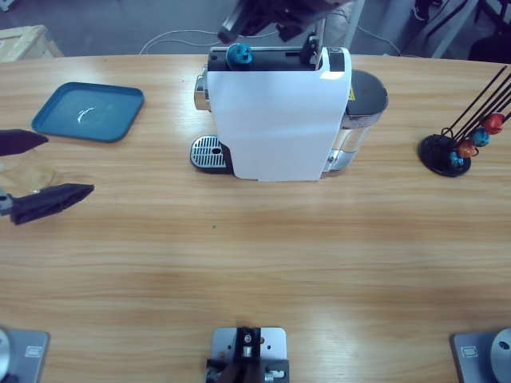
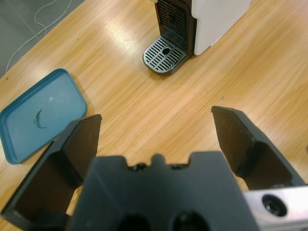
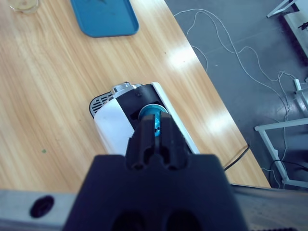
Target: Pour coffee
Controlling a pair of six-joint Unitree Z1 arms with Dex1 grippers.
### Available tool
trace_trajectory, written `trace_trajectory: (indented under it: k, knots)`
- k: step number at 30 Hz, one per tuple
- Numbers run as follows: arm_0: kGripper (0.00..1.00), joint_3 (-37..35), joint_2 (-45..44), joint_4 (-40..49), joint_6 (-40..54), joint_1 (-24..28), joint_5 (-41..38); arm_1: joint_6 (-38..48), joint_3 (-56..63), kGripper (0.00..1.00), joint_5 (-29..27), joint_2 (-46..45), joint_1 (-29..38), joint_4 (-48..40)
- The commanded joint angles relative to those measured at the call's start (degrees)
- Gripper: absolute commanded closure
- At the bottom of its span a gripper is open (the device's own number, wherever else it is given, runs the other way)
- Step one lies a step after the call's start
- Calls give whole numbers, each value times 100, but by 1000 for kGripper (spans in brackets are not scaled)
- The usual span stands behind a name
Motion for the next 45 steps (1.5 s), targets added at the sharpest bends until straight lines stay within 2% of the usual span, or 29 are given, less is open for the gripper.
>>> trace_trajectory:
  k: [1, 13, 22, 38, 42, 45]
  knots:
    - [9, 217, 36, -67, -97, -56, 78, 89, 18, 1000, 139, 486, 33, -122]
    - [9, 243, 124, -131, -124, -56, 79, 135, 195, 1000, -21, 458, 29, -152]
    - [9, 261, 124, -168, -150, -56, 78, 167, 682, 1000, -116, 115, 33, -136]
    - [9, 261, 99, -175, -159, -56, 72, 188, 769, 1000, -564, -38, 34, -135]
    - [9, 257, 115, -175, -157, -56, 70, 205, 805, 1000, -481, -120, 31, -140]
    - [9, 254, 126, -201, -159, -56, 69, 232, 825, 1000, -63, -366, 48, -228]
